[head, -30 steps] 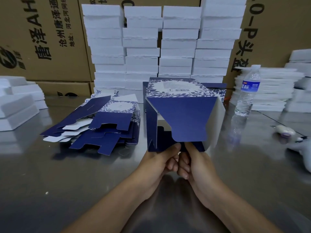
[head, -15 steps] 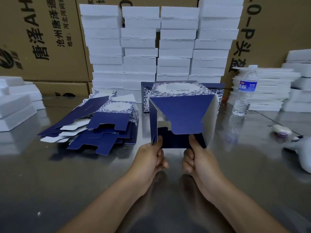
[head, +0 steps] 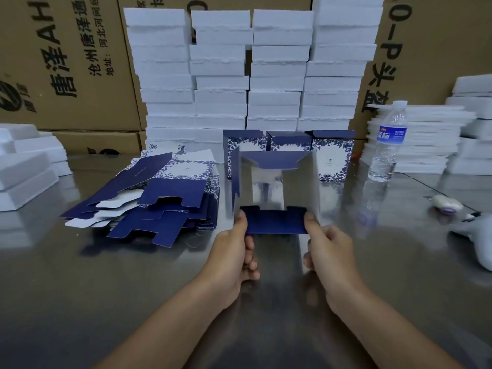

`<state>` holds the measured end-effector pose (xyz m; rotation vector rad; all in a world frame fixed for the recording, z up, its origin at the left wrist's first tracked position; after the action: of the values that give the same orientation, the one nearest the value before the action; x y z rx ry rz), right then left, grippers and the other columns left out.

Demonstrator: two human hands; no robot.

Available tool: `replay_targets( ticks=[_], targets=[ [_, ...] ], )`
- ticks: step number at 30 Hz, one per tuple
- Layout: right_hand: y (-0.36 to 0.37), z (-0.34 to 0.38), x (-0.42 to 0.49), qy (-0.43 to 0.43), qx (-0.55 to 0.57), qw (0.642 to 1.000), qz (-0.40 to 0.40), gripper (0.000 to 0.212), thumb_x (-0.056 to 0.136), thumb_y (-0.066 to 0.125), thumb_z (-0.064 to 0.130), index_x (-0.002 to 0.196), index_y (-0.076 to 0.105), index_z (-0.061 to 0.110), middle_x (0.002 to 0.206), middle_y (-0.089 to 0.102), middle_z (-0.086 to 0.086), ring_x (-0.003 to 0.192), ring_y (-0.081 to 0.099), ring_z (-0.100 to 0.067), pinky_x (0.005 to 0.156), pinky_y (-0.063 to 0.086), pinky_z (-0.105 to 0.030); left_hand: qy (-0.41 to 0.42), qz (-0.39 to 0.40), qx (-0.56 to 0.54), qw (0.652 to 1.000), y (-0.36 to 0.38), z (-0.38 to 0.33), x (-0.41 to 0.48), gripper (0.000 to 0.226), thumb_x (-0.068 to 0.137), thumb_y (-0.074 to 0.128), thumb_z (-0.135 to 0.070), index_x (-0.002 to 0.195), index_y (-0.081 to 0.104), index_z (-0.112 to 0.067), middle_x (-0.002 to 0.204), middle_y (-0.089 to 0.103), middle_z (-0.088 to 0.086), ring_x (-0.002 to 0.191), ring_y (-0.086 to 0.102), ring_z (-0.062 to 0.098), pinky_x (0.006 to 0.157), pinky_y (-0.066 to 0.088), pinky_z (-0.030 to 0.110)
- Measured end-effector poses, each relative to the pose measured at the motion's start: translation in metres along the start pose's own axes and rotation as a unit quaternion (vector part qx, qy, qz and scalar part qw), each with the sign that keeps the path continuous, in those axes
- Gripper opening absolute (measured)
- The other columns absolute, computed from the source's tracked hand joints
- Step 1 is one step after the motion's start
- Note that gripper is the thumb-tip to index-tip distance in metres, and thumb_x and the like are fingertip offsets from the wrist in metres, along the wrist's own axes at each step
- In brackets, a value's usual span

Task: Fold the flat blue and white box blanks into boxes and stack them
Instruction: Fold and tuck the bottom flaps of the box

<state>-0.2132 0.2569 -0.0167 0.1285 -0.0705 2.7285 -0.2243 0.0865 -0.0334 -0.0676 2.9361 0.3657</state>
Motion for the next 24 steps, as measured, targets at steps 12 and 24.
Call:
replay_targets(
  ticks=[12,24],
  targets=[
    [-0.009,0.043,-0.011,-0.294,-0.083,0.951,-0.044,0.022,0.093,0.054,0.029,0.100,0.047,0.049,0.095,0.056,0.041,0.094,0.052,0.017,0.077,0.039,-0.007,0.231,-0.162,0.324,0.903,-0.032,-0.041,-0.012,0.049,0.080,0.040,-0.066,0.070,0.050,-0.020,0.069,0.063,-0.005,0.067,0.058,0.011,0.058,0.039,0.027],
    [0.004,0.044,-0.014,-0.303,-0.020,0.952,0.043,0.056,0.077,0.065,0.043,0.124,0.036,0.049,0.126,0.051,0.027,0.120,0.048,0.005,0.099,0.043,-0.025,0.379,0.007,0.166,0.910,0.001,-0.054,-0.030,0.059,0.090,0.058,-0.027,0.130,0.025,-0.056,0.126,0.047,-0.038,0.115,0.041,-0.023,0.080,0.036,-0.003]
  ],
)
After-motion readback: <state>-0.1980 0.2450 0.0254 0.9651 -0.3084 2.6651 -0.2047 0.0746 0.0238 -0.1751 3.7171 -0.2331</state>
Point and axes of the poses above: each hand's wrist, its own x-axis towards the middle knuckle, its own y-axis out of the palm, z = x × y, the point moved 8 cm from there along x, towards the middle knuckle
